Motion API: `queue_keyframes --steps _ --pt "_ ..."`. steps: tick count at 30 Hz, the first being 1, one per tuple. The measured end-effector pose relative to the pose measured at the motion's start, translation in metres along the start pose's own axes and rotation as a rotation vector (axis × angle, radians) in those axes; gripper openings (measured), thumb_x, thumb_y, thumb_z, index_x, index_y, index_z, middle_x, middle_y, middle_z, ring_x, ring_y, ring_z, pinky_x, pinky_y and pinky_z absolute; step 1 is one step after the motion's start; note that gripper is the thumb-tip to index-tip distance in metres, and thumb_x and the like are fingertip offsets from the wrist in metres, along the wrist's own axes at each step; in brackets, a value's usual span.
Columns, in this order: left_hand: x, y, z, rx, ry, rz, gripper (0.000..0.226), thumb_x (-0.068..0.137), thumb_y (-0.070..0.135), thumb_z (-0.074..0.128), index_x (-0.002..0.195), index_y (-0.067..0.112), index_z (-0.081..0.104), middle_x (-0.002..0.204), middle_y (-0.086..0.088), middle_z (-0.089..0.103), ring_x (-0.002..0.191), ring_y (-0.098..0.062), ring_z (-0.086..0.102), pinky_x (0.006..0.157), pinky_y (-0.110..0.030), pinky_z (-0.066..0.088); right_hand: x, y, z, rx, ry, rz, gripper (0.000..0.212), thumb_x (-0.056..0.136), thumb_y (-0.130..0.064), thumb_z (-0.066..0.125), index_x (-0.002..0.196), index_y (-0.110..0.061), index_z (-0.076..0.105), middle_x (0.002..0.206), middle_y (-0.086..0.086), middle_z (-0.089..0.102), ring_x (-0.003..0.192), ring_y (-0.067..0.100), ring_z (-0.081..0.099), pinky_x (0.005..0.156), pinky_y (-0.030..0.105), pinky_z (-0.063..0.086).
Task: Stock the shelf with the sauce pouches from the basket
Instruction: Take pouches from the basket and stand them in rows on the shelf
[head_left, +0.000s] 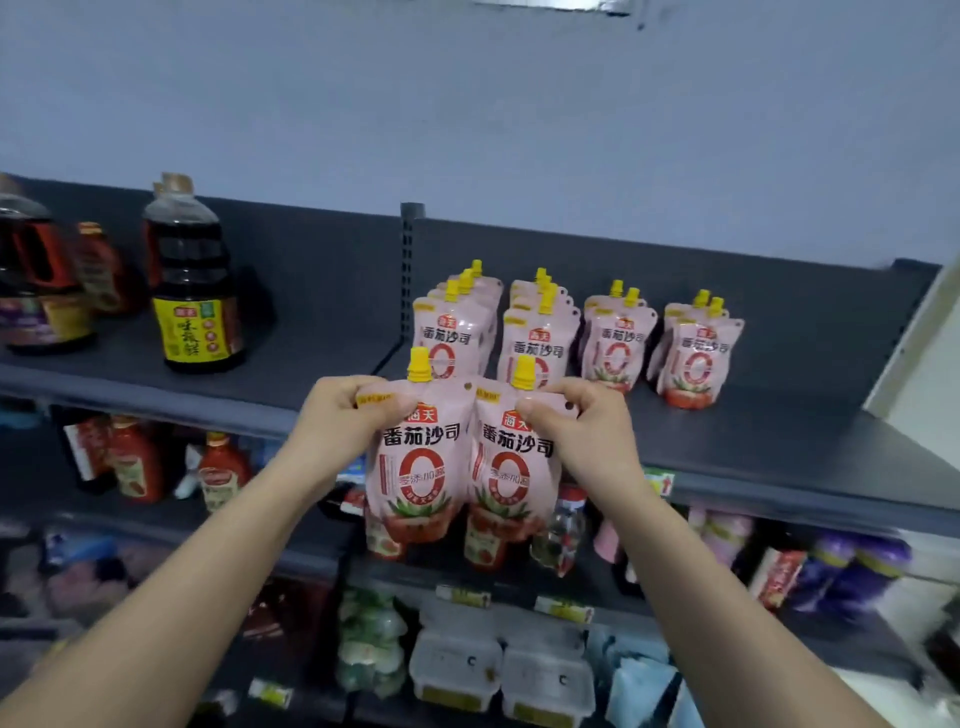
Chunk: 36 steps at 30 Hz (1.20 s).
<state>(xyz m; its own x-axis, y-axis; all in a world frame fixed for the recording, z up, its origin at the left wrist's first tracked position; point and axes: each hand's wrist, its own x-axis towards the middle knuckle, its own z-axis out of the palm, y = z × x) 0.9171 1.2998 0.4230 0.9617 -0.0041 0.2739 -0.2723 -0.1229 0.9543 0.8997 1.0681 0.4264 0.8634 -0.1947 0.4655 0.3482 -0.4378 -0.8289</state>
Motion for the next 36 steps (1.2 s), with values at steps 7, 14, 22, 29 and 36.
queue_keyframes --steps 7,14,22,29,36 --pt "0.020 0.039 0.119 -0.081 -0.079 0.060 0.003 0.082 0.009 0.070 0.081 0.011 0.072 0.072 0.003 0.075 0.068 -0.010 0.072 0.062 -0.026 0.056 0.029 0.019 -0.117 -0.035 0.045 -0.014 0.009 0.078 -0.024 0.077 0.082 -0.016 0.074 0.085 -0.001 0.073 0.092 0.023 0.068 0.088 0.047 0.053" --pt "0.057 0.074 0.202 -0.088 -0.118 0.118 0.006 0.084 0.008 0.069 0.078 0.011 0.070 0.067 0.006 0.074 0.063 -0.006 0.070 0.056 -0.019 0.055 0.078 0.040 -0.193 -0.032 0.093 -0.015 0.022 0.076 -0.019 0.079 0.062 -0.035 0.073 0.093 -0.002 0.075 0.101 0.023 0.067 0.091 0.048 0.053" --pt "0.120 0.069 0.262 -0.080 -0.164 0.113 0.008 0.085 0.005 0.067 0.077 0.003 0.069 0.066 0.003 0.073 0.064 -0.010 0.071 0.064 -0.025 0.057 0.133 0.080 -0.231 0.067 0.094 0.041 0.019 0.081 -0.008 0.074 0.071 -0.024 0.070 0.068 -0.009 0.073 0.063 0.007 0.071 0.052 0.019 0.051" --pt "0.170 0.044 0.291 -0.034 -0.161 0.051 0.009 0.086 0.005 0.066 0.083 0.013 0.068 0.084 -0.006 0.072 0.065 -0.006 0.069 0.055 -0.015 0.053 0.177 0.131 -0.237 0.064 0.094 0.117 0.011 0.079 -0.009 0.076 0.073 -0.017 0.072 0.068 -0.004 0.073 0.062 0.010 0.070 0.053 0.022 0.053" --pt "0.191 0.029 0.305 0.053 -0.159 -0.021 0.008 0.087 0.006 0.066 0.094 0.008 0.069 0.079 0.003 0.070 0.056 0.003 0.066 0.048 -0.009 0.048 0.203 0.165 -0.234 0.097 0.070 0.190 0.004 0.080 -0.009 0.075 0.080 -0.012 0.073 0.080 0.004 0.075 0.073 0.018 0.074 0.061 0.030 0.059"
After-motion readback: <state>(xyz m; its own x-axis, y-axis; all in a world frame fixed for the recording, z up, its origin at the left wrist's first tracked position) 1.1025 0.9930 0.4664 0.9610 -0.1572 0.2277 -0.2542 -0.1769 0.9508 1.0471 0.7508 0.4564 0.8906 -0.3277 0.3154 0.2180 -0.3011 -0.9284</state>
